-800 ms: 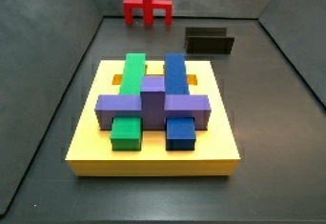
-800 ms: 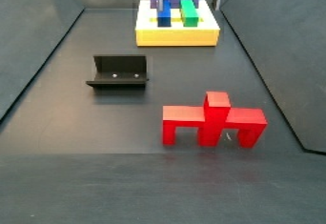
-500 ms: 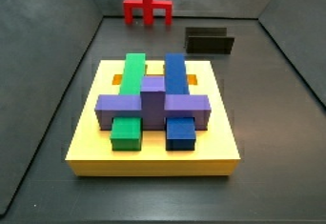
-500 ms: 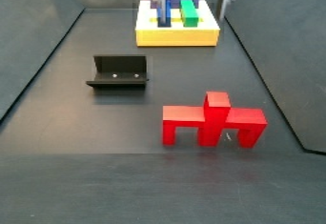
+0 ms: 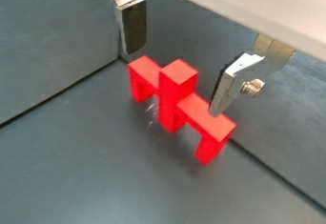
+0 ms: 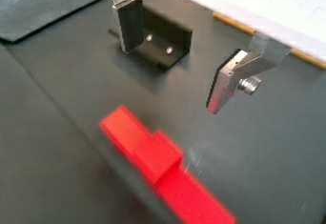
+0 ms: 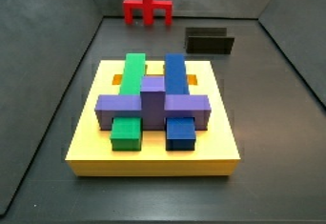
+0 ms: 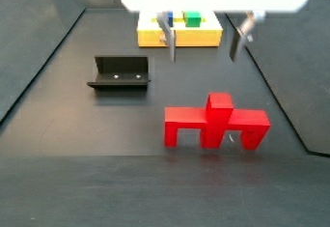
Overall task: Pick up the red object. Move up. Move to above the board. Insert the red object.
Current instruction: Pick up the red object.
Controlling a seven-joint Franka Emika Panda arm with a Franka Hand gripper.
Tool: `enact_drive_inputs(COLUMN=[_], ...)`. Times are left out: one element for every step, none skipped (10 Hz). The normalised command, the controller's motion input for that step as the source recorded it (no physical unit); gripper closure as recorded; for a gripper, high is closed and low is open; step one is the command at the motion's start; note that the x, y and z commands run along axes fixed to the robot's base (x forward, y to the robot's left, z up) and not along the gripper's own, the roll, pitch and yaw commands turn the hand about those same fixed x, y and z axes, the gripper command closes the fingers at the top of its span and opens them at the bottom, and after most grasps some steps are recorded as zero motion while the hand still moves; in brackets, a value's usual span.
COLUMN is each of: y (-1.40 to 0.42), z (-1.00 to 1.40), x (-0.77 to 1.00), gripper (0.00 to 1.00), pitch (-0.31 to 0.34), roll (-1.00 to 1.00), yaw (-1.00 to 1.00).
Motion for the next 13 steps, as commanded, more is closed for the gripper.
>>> enact_drive_inputs(y=[0.64,0.42,0.36,0.24,0.0,0.0,-0.01,0.02,0.06,0.02,0.02,0.0,0.0], z=[-0.37,-0.31,-0.34,-0.35,-0.34,-0.31,-0.32,-0.32,-0.25,-0.23,-0.17,-0.14,-0.15], x=[-0.13,-0.09,-0.13,-0.15,-0.17,-0.15,-0.13,-0.11,-0.07,-0.01,0.0,0.0,0.0], gripper=[0.0,0.0,0.0,0.0,0.0,0.0,0.0,0.0,0.0,0.0,0.0,0.0,0.0], pitch=[-0.077,-0.046,-0.053,-0.053,-0.031,-0.024,-0.023,-0.02,0.0,0.0,0.0,0.0,0.0], roll=[0.08,0.09,0.07,0.02,0.05,0.01,0.03,0.0,0.0,0.0,0.0,0.0,0.02], yaw=[-0.14,-0.12,-0.07,-0.02,0.0,0.0,0.04,0.03,0.01,0.03,0.04,0.03,0.04])
